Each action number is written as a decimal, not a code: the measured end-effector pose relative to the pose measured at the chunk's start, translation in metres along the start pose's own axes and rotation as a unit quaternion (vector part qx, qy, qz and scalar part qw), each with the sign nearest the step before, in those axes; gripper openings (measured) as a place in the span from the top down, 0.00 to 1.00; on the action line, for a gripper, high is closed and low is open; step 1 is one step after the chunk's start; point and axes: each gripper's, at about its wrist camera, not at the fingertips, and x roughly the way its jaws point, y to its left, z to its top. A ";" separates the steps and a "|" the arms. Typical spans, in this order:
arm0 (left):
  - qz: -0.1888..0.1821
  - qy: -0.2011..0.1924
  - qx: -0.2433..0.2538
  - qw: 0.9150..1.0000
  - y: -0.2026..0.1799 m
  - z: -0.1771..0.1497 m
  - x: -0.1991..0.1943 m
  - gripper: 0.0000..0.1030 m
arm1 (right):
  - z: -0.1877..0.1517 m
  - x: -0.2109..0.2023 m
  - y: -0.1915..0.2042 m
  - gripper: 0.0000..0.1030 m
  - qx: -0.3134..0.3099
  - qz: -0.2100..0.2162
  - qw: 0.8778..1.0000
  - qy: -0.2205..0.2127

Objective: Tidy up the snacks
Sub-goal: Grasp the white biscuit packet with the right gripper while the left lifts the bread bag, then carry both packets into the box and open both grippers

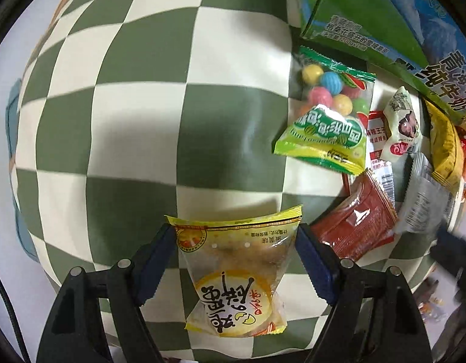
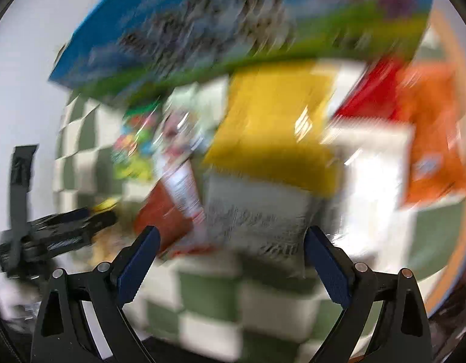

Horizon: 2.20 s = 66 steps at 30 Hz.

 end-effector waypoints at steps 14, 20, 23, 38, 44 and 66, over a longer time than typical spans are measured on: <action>0.028 -0.060 0.001 0.998 -0.002 -0.029 -0.045 0.23 | 0.007 0.009 0.057 0.05 -0.254 -0.161 0.954 -0.013; 0.051 -0.078 0.003 0.996 -0.017 -0.052 -0.062 0.23 | -0.016 0.052 0.079 0.22 -0.370 -0.238 0.898 0.031; 0.050 -0.074 -0.008 0.996 -0.030 -0.064 -0.054 0.23 | -0.013 0.053 0.064 0.27 -0.300 -0.242 0.922 0.037; 0.036 0.002 -0.009 0.999 -0.048 -0.075 0.034 0.25 | -0.015 0.027 0.005 0.26 -0.062 -0.061 0.995 0.056; 0.035 -0.001 -0.013 0.999 -0.055 -0.093 0.045 0.53 | -0.035 0.040 0.004 0.26 -0.032 -0.057 0.996 0.067; -0.042 -0.118 0.035 0.992 -0.077 -0.096 -0.109 0.59 | -0.034 -0.070 0.021 0.53 -0.071 -0.007 0.996 -0.052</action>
